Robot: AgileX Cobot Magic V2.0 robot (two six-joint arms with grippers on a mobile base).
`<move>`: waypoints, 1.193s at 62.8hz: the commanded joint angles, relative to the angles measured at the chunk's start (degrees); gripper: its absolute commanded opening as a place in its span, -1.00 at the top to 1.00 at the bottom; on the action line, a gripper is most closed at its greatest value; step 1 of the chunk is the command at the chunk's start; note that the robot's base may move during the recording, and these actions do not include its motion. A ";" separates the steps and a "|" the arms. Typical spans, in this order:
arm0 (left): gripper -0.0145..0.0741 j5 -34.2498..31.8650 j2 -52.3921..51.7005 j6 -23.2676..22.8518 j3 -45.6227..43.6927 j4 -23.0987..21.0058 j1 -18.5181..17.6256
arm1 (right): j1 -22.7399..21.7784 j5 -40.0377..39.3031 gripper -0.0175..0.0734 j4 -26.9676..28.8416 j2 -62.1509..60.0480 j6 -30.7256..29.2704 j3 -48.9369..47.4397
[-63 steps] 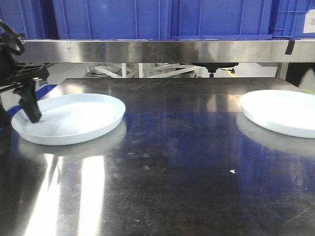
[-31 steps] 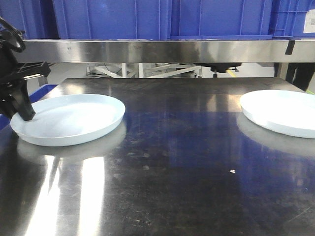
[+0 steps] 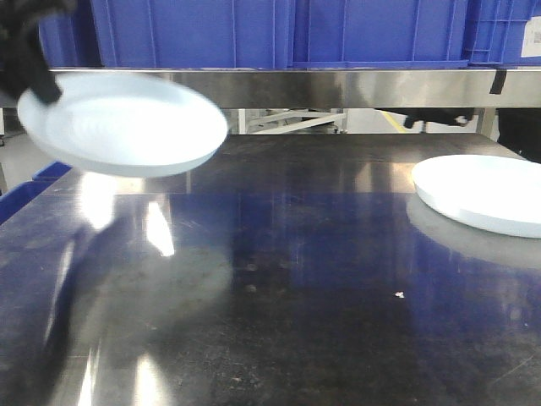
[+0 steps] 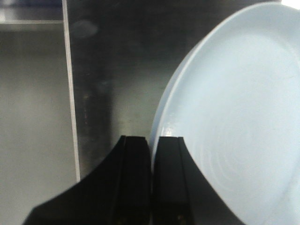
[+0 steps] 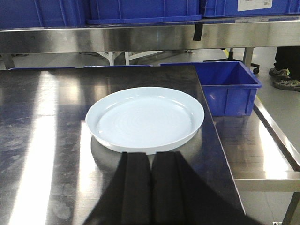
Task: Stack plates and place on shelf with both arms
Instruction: 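Grip the plate rim with the left gripper and carry it toward the other plate, then set the plate down on the table, open the left gripper and withdraw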
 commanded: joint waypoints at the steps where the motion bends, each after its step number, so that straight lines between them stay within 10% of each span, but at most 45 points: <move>1: 0.47 1.50 -4.73 2.88 -1.90 -4.81 -2.27 | -0.03 -4.80 0.49 -0.48 -1.23 0.00 -0.89; 32: 0.47 3.19 0.95 5.34 -1.90 -2.37 -25.61 | -0.03 -3.47 0.49 -0.48 -1.23 0.00 -0.89; 75: 0.39 -1.63 10.98 4.65 -1.90 -3.27 -26.59 | -0.03 -3.47 0.49 -0.48 -1.23 0.00 -0.89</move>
